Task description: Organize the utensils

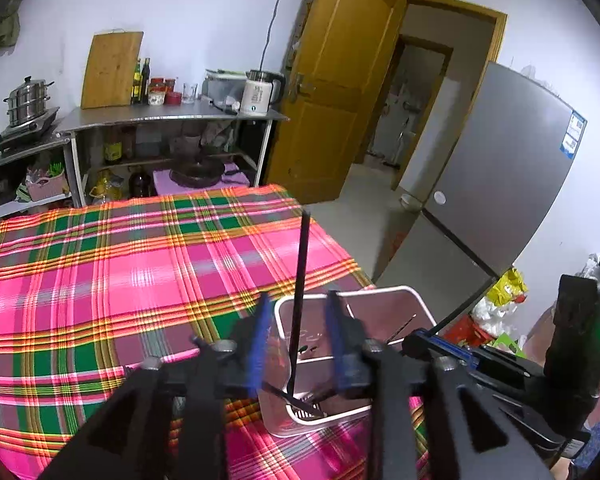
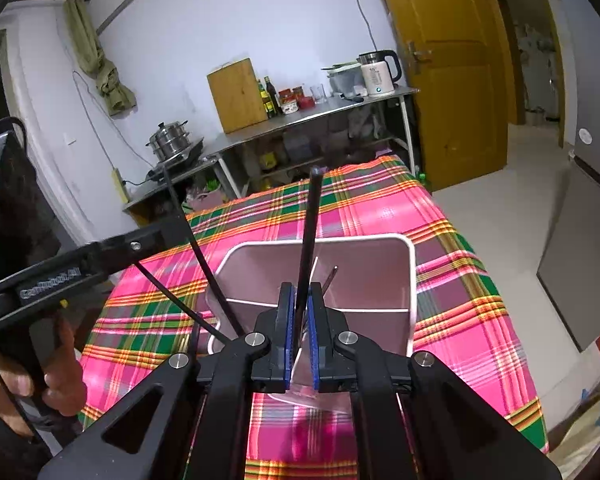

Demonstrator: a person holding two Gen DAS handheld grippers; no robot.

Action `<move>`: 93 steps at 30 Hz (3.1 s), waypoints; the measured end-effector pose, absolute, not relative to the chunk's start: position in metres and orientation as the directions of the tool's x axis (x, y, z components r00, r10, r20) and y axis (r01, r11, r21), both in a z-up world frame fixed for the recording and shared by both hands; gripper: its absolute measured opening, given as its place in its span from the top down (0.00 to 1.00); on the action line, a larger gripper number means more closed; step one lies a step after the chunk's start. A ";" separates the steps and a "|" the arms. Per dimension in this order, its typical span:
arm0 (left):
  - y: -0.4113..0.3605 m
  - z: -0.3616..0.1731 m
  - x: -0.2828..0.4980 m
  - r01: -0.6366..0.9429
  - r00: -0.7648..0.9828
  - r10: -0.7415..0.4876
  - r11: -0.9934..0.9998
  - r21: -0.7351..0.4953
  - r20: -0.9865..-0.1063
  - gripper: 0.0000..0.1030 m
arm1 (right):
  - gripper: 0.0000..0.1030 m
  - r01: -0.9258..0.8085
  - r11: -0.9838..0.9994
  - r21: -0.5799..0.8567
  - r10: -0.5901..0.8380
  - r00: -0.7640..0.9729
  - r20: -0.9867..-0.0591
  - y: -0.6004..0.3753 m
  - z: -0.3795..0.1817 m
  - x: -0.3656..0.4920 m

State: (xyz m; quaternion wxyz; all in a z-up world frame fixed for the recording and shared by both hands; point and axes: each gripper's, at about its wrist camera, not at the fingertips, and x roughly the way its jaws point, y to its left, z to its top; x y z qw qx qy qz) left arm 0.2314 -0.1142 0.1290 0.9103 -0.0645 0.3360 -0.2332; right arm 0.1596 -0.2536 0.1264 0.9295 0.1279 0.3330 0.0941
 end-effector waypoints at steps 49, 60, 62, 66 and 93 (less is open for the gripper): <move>0.017 0.010 0.103 0.101 0.705 -0.249 0.962 -0.254 -0.664 0.60 | 0.84 -0.305 0.915 0.262 0.401 0.635 -0.660 -0.157 0.067 0.080; 0.017 -0.023 0.134 0.071 0.650 -0.240 0.964 -0.256 -0.721 0.62 | 0.84 -0.324 0.911 0.254 0.403 0.575 -0.712 -0.133 0.040 0.098; 0.016 -0.027 0.139 0.072 0.644 -0.238 0.965 -0.252 -0.727 0.62 | 0.84 -0.324 0.911 0.254 0.402 0.568 -0.718 -0.130 0.036 0.101; 0.012 -0.035 0.148 0.073 0.630 -0.239 0.965 -0.250 -0.739 0.62 | 0.84 -0.326 0.910 0.258 0.404 0.549 -0.732 -0.123 0.027 0.111; 0.008 -0.040 0.174 0.041 0.637 -0.117 0.992 -0.118 -0.762 0.73 | 0.84 -0.345 0.899 0.272 0.422 0.511 -0.748 -0.101 0.010 0.136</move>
